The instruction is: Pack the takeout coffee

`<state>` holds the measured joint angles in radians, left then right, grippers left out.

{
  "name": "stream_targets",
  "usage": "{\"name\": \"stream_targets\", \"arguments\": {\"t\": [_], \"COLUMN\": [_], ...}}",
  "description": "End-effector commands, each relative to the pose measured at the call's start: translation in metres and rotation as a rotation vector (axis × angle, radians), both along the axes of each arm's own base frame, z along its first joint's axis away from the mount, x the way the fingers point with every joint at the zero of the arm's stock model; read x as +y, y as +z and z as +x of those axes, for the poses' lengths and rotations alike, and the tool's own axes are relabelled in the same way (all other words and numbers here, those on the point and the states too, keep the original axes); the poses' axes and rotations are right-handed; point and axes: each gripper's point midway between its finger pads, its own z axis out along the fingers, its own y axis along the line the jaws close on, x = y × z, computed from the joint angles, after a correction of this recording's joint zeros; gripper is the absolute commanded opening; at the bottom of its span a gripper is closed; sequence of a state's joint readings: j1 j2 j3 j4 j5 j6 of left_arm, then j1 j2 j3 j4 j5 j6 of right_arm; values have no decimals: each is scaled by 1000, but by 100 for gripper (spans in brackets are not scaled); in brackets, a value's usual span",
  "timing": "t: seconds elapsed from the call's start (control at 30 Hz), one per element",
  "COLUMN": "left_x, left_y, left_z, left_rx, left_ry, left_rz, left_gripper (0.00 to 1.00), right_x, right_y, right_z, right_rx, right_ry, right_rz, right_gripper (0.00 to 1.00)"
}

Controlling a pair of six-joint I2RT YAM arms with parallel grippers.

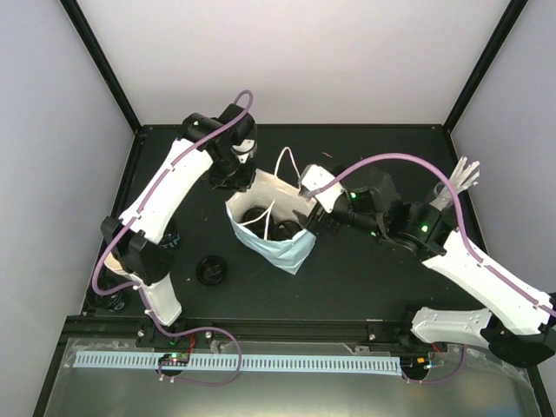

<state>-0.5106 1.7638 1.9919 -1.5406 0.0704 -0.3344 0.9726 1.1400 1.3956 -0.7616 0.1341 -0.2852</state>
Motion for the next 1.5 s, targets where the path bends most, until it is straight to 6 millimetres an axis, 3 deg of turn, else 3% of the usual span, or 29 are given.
{"name": "stream_targets", "arguments": {"t": [0.0,0.23,0.5,0.6,0.73,1.0,1.1,1.2,1.3,1.47], "left_x": [-3,-14,-20,-20,-21,-17,-5,10,30,58], "left_y": [10,9,11,12,21,87,123,167,202,226], "left_z": [19,48,74,77,76,58,48,31,13,-30], "left_rx": [-51,-77,-110,-115,-130,-284,-410,-559,-734,-882], "left_ry": [9,26,45,46,33,-20,-26,-18,21,88], "left_rz": [-9,-39,-82,-94,-121,-215,-220,-247,-272,-353], "left_gripper": [2,2,2,11,34,85,97,99,99,99], "right_x": [-35,-72,-104,-109,-116,-113,-119,-143,-153,-173], "right_y": [23,37,34,33,33,46,45,41,31,24], "right_z": [25,39,58,63,71,85,89,88,77,61], "right_rx": [-55,-47,1,10,10,5,47,109,181,196], "right_ry": [-174,-283,-432,-465,-537,-600,-674,-852,-911,-984], "right_rz": [68,143,217,231,247,368,409,454,430,468], "right_gripper": [100,100,100,100,100,100,100,100,100,100]}}
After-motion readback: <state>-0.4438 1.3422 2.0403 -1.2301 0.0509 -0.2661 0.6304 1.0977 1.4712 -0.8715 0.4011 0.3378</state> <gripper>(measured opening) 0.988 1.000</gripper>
